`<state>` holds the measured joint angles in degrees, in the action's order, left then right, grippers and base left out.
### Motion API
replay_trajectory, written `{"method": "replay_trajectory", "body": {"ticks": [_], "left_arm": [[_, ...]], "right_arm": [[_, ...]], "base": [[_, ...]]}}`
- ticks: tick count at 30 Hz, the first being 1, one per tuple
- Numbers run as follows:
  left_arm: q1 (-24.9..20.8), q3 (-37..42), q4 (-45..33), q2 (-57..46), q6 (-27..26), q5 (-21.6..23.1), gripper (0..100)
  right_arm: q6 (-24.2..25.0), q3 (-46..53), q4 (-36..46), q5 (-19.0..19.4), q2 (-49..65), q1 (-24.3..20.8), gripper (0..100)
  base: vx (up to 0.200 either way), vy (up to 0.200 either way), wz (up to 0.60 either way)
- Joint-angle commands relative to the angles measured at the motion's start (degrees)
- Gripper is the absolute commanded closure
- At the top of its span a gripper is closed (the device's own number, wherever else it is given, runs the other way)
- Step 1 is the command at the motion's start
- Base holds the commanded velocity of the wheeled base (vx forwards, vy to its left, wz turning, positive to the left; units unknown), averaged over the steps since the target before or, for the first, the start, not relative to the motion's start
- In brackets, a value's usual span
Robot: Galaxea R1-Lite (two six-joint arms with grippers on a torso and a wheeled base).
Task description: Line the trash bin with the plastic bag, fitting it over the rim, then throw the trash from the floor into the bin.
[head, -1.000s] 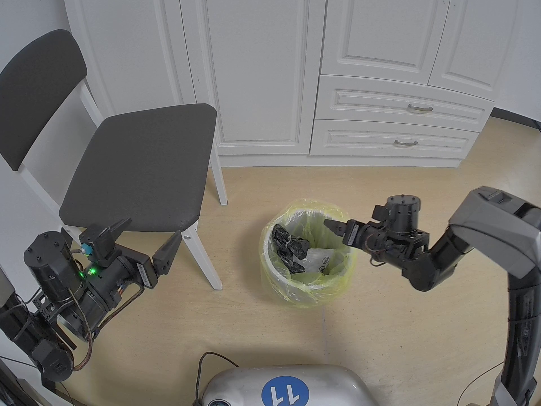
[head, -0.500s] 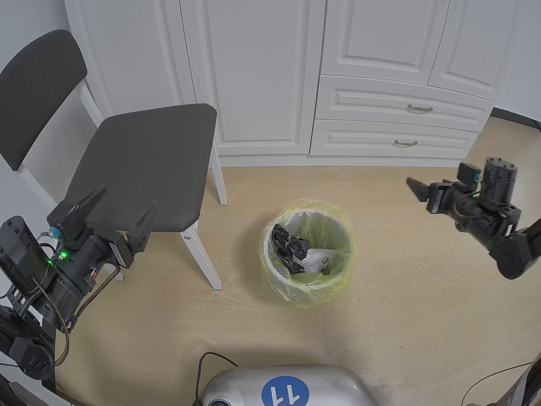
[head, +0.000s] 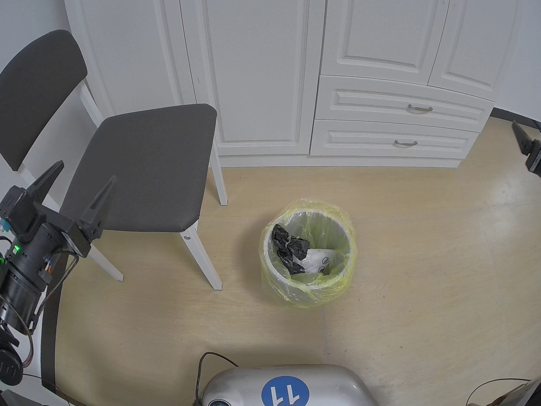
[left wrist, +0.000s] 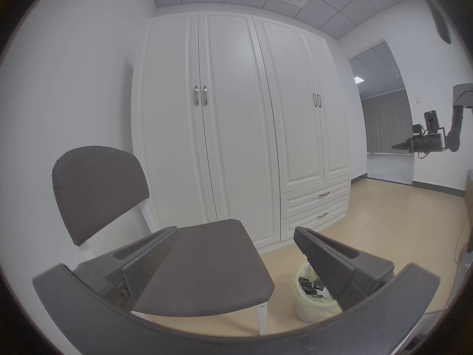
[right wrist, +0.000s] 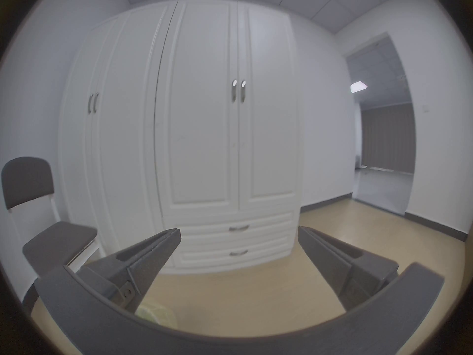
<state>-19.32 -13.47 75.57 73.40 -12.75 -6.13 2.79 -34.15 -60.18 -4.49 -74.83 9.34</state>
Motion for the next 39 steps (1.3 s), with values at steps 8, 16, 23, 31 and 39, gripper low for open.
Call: {"method": "replay_trajectory", "body": {"ticks": [8,16,23,31,39], "left_arm": [[0.07,-13.60,-35.67,-23.48,0.18,-5.29,0],[0.34,-30.04,-57.20,-26.73,0.18,-12.06,0],[2.01,-37.15,-65.73,-28.40,0.36,-15.67,0],[4.64,-40.05,-74.78,-35.17,0.27,-15.75,0],[15.10,-42.43,-85.15,-42.46,0.10,-15.58,0]], "right_arm": [[0.37,-1.98,16.68,4.05,25.08,5.95,0],[1.43,-7.16,25.91,5.54,31.85,3.67,0],[1.43,-16.57,36.98,8.18,34.22,0.77,0],[5.73,-17.36,43.57,7.74,38.70,0.24,0],[5.91,-13.14,47.88,7.56,46.53,0.24,0]], "base": [[0.000,0.000,0.00],[0.000,0.000,0.00],[0.000,0.000,0.00],[0.000,0.000,0.00],[0.000,0.000,0.00]]}}
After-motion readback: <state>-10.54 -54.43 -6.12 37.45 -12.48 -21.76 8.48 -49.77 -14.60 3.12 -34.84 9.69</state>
